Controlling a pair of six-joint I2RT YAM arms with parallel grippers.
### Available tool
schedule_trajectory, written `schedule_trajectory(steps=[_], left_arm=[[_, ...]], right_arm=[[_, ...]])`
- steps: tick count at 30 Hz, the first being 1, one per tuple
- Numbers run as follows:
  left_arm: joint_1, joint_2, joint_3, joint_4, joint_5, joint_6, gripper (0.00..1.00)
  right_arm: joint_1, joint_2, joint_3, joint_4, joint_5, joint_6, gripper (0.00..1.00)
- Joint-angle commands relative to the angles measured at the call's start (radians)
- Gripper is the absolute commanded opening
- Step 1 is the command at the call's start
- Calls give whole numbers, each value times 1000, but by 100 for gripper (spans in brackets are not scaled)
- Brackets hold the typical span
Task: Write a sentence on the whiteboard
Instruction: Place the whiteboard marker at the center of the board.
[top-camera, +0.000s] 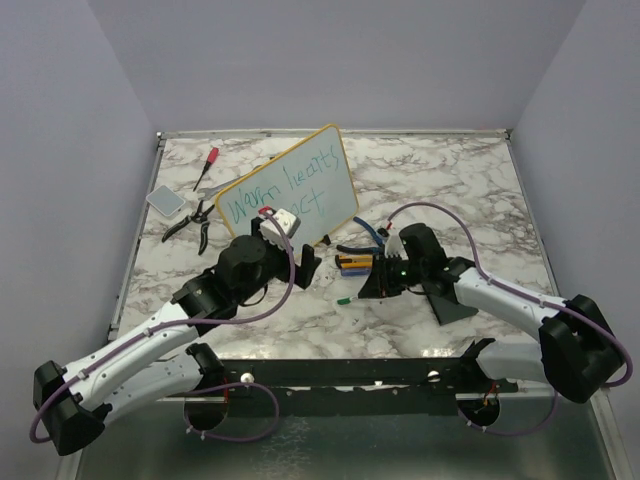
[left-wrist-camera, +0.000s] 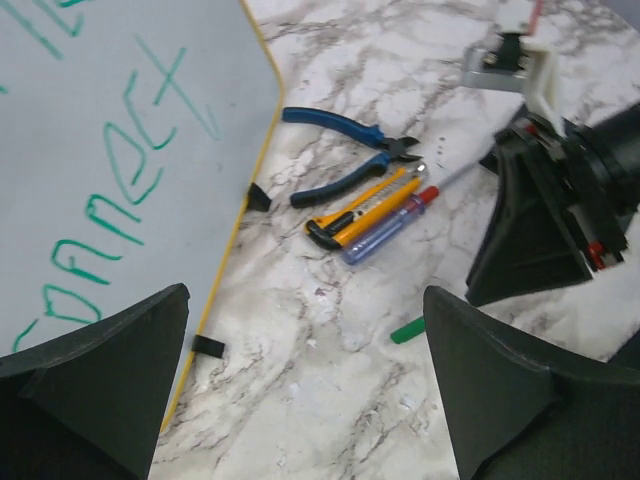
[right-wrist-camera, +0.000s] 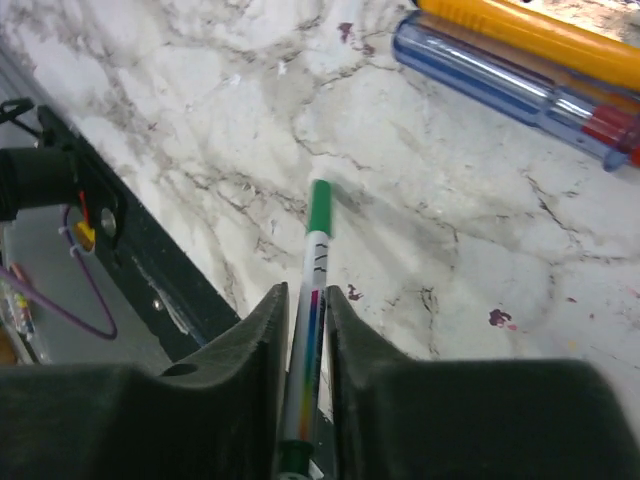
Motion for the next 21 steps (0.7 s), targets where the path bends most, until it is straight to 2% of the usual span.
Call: schedule_trajectory(steps=[1,7,10,14,18,21], left_arm=[[110,23,38,19,42,-82,99],[138,80,94,21,43,-97,99],[139,106,136,22,30,-97,99],[146,178,232,15,45,-77,99],[174,279,385,-29,36,-59,99],[234,341,503,-63,27,-51,99]], right_arm=[[4,-20,-16,39,145,-12,30],[3,-33,-20,32,236,-8,55],[4,-58,-6,10,299,-13,64],[2,-106,40,-32,435,-39,86],[-21,-127,107,-61,587,-106,97],[-89,-140,147,-56,625,-140,99]])
